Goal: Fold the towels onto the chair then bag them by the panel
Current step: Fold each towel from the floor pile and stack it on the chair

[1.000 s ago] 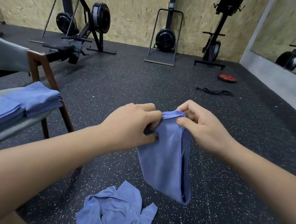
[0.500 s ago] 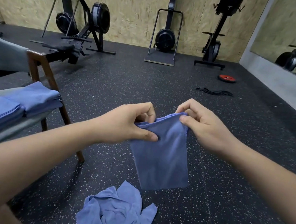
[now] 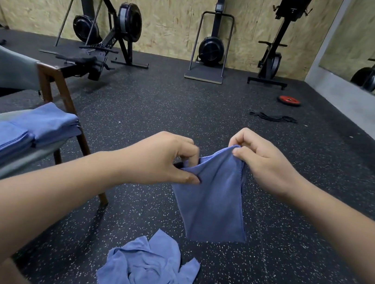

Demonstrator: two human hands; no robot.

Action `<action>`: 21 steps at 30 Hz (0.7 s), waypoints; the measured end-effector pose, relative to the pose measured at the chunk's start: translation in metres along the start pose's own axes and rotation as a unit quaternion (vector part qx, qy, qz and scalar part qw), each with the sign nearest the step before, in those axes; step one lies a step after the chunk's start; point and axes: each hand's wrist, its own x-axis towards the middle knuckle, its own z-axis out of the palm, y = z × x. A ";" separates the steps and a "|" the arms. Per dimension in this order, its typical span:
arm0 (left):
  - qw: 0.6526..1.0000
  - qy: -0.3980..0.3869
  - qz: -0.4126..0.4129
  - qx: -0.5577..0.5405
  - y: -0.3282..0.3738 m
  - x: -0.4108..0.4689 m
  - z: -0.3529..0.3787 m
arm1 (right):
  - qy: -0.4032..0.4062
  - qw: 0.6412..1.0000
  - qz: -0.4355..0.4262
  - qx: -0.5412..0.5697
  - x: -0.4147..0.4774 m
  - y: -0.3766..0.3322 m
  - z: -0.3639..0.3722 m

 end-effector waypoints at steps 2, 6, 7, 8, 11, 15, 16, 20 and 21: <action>0.999 0.044 0.003 0.007 0.002 0.001 0.004 | 0.012 1.000 -0.005 -0.006 0.000 -0.001 0.001; 0.990 0.097 -0.086 -0.051 0.010 0.003 0.009 | 0.051 0.999 -0.013 -0.011 0.001 -0.001 -0.001; 0.990 0.101 -0.086 -0.055 0.011 0.004 0.011 | 0.057 0.998 -0.016 -0.015 0.000 -0.001 -0.001; 0.990 0.104 -0.077 -0.050 0.011 0.003 0.012 | 0.063 0.998 -0.017 -0.019 0.000 -0.001 -0.001; 0.991 0.131 -0.024 -0.024 0.008 0.004 0.018 | 0.081 0.996 -0.014 -0.030 0.000 0.000 -0.003; 0.995 0.101 0.015 -0.006 0.008 0.003 0.025 | 0.089 0.995 -0.011 -0.033 0.001 0.000 -0.004; 0.996 0.091 0.024 0.006 0.008 0.003 0.027 | 0.087 0.996 -0.010 -0.033 0.001 -0.001 -0.004; 0.994 0.095 0.026 0.045 0.004 0.005 0.032 | 0.080 0.996 -0.015 -0.037 -0.001 -0.006 -0.002; 0.994 0.098 0.015 0.043 0.003 0.006 0.032 | 0.082 0.996 -0.016 -0.037 -0.001 -0.007 -0.003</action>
